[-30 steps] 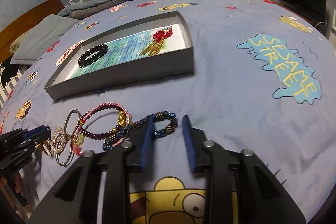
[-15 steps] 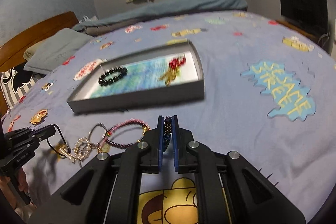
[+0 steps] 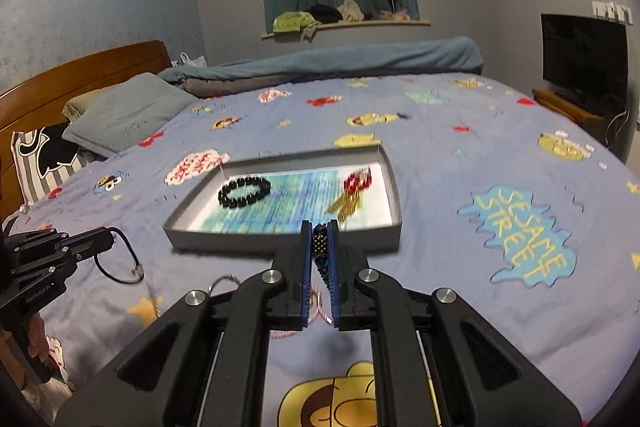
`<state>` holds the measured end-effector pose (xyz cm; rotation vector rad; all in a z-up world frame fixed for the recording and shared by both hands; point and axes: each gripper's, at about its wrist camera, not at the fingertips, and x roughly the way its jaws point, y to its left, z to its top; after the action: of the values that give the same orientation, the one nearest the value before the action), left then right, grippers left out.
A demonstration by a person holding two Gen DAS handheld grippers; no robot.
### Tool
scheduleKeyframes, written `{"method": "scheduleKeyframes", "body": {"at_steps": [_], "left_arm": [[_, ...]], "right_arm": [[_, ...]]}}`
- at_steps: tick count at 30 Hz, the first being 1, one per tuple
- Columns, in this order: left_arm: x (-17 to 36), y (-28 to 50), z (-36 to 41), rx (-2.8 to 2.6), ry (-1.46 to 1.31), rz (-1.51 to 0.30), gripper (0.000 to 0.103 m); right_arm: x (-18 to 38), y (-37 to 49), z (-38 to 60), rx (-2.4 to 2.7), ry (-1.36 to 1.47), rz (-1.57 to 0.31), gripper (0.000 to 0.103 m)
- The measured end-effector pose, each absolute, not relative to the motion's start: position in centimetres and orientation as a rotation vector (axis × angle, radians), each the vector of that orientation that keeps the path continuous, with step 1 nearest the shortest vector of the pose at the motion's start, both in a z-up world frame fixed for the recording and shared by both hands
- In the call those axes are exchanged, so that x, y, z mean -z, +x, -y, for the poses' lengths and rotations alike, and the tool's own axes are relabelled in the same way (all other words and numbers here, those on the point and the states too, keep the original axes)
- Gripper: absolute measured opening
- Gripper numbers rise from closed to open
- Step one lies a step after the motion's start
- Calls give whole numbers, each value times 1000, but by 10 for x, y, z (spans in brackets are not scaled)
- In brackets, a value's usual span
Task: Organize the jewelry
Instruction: 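Grasp the dark blue beaded bracelet with the right tool while the left tool grasps the black hair tie, then lower both items into the grey box and open both tools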
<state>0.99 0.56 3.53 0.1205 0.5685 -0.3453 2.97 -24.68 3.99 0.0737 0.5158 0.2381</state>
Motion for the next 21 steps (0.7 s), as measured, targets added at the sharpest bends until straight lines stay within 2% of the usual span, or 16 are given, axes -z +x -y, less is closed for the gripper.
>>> {"method": "scheduleKeyframes", "body": {"at_steps": [11, 21], "left_arm": [[-62, 60, -10, 293, 69, -547, 4], [-36, 128, -4, 266, 13, -608, 4]], "right_arm": [[-79, 64, 240, -228, 55, -418, 7], [-58, 129, 246, -242, 105, -458, 7]]}}
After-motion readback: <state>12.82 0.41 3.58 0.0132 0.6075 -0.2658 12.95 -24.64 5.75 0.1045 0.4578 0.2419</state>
